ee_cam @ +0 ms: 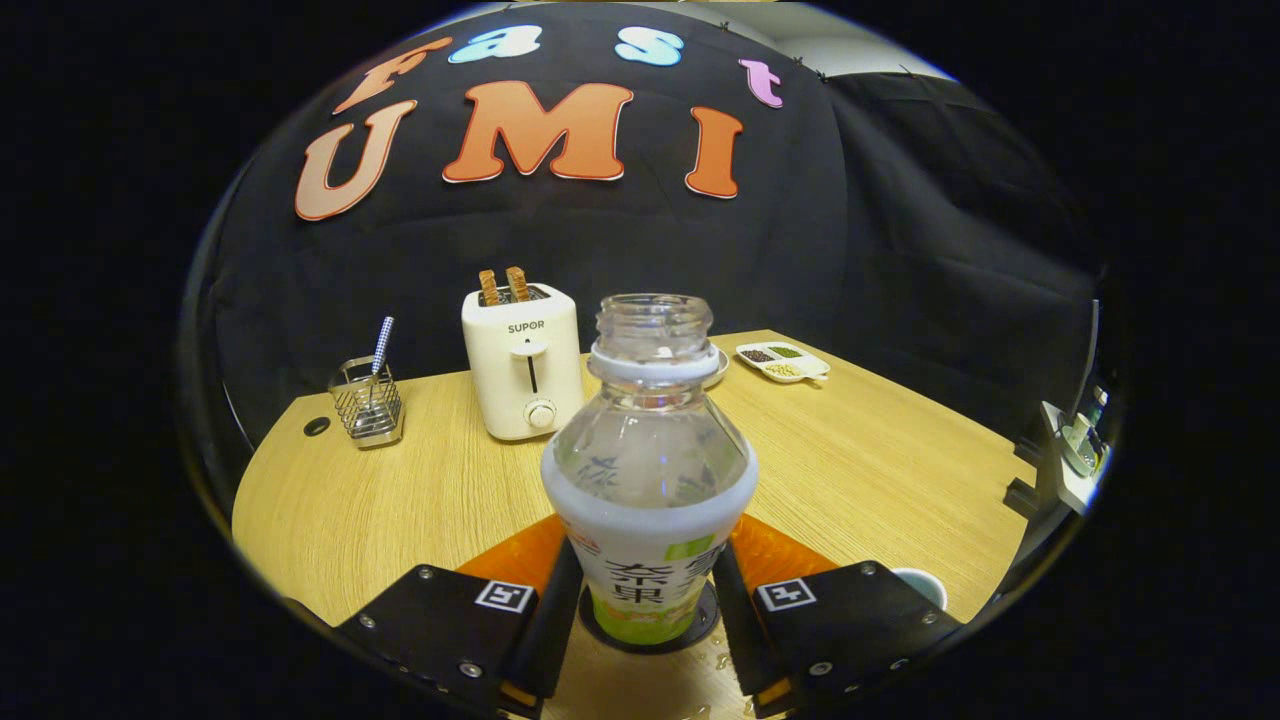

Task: Take the bottle from table, then pour the juice into the cup, finally place the bottle on the coaster

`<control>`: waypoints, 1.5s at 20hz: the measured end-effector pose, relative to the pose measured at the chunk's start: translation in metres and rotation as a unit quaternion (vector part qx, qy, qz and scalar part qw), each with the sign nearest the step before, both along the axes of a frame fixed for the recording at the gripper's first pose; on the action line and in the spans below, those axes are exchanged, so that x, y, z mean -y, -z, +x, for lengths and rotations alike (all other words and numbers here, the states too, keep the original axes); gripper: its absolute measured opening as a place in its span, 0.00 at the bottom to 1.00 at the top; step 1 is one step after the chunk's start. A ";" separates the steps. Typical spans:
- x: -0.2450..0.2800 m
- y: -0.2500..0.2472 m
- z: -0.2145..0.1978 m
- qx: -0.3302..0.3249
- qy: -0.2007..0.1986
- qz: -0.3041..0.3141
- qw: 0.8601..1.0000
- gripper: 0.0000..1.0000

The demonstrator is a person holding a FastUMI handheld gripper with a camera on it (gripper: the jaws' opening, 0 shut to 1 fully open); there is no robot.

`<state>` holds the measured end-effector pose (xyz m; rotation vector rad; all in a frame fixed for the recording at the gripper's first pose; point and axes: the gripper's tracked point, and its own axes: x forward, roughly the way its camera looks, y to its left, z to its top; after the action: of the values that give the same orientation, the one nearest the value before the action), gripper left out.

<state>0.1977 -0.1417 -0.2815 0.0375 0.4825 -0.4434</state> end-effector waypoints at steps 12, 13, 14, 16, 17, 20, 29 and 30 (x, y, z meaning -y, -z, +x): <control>-0.008 -0.013 -0.021 -0.007 -0.011 0.019 1.000 0.97; -0.008 -0.019 -0.025 -0.004 -0.013 0.020 1.000 0.97; -0.008 -0.025 -0.028 -0.002 -0.014 0.019 1.000 0.98; -0.010 -0.044 -0.038 0.008 -0.016 0.020 1.000 0.97; -0.011 -0.055 -0.043 0.017 -0.017 0.019 1.000 0.97; -0.015 -0.093 -0.060 0.043 -0.022 0.011 0.999 0.97; -0.083 -0.213 -0.121 0.136 -0.114 0.027 0.984 0.97; -0.093 -0.222 -0.128 0.148 -0.126 0.034 0.980 0.97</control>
<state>0.0697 -0.0485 -0.0593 0.1061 0.2053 -0.1678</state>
